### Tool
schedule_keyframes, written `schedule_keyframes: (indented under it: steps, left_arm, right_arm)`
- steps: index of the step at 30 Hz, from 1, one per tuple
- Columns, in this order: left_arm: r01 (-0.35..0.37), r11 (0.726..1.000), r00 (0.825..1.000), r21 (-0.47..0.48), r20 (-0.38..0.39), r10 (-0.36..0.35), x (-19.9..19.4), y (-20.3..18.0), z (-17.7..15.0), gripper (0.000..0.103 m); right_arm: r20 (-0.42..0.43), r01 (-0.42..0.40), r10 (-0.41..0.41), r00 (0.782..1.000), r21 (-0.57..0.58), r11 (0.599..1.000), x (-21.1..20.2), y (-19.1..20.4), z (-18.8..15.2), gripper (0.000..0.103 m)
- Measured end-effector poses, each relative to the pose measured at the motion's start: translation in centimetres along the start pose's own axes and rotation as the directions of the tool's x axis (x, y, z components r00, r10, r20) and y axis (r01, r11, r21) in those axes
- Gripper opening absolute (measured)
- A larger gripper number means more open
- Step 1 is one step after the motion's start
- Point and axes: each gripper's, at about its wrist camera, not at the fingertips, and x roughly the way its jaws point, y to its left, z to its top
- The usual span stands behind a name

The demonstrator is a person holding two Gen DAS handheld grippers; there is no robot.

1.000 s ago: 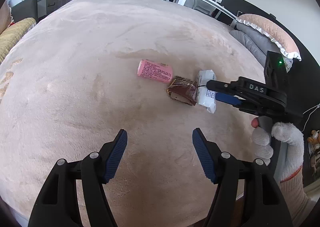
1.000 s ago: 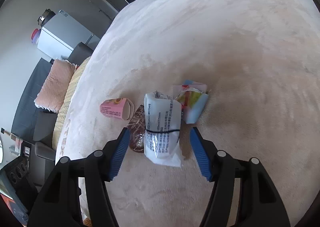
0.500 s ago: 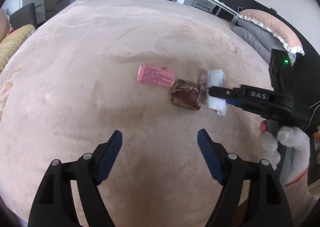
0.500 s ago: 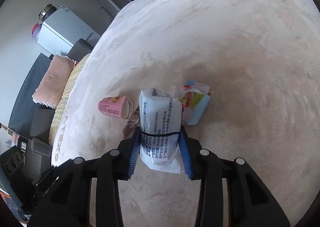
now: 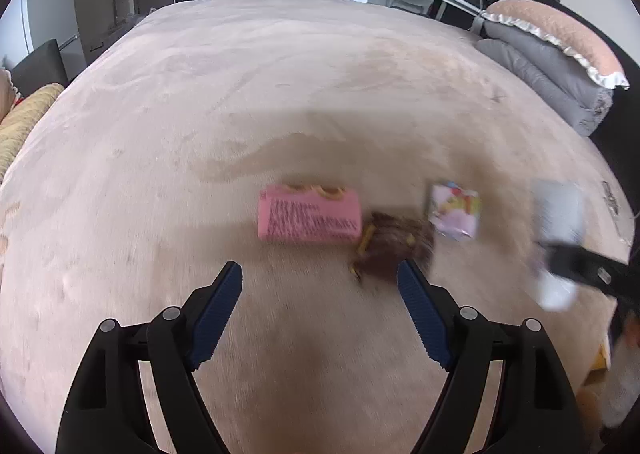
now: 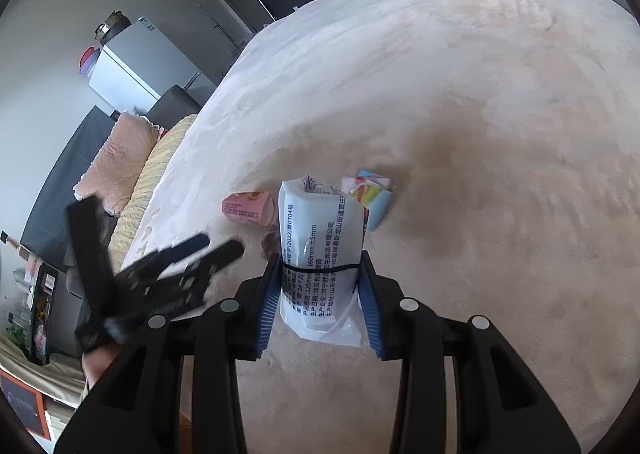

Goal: Collect trash
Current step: 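Grasp the white tissue pack with the right gripper while the left gripper grasps the pink biscuit roll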

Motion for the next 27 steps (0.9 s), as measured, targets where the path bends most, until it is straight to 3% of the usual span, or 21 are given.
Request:
schedule_keyframes:
  steps: [13, 16, 17, 27]
  left_arm:
    - [-0.116, 0.991, 0.993, 0.062, -0.015, 0.117, 4.0, -1.0, 2.7, 0.079]
    - [-0.12, 0.99, 0.992, 0.075, -0.019, 0.122, 4.5, -0.9, 2.7, 0.075]
    - [-0.115, 0.99, 0.993, 0.077, -0.025, 0.117, 4.6, -0.9, 2.7, 0.062]
    - [-0.064, 0.998, 0.998, 0.025, 0.018, 0.063, 3.0, -0.2, 1.6, 0.06]
  right_arm:
    - [-0.007, 0.007, -0.007, 1.0, 0.018, 1.0, -1.5, -2.0, -1.1, 0.038]
    - [-0.01, 0.013, -0.013, 1.0, 0.025, 1.0, -1.9, -2.4, -1.7, 0.038]
    - [-0.012, 0.013, -0.013, 1.0, 0.031, 0.999, -2.1, -2.5, -2.0, 0.038]
    - [-0.016, 0.037, -0.036, 0.999, 0.025, 0.999, -4.5, -1.4, -3.3, 0.038]
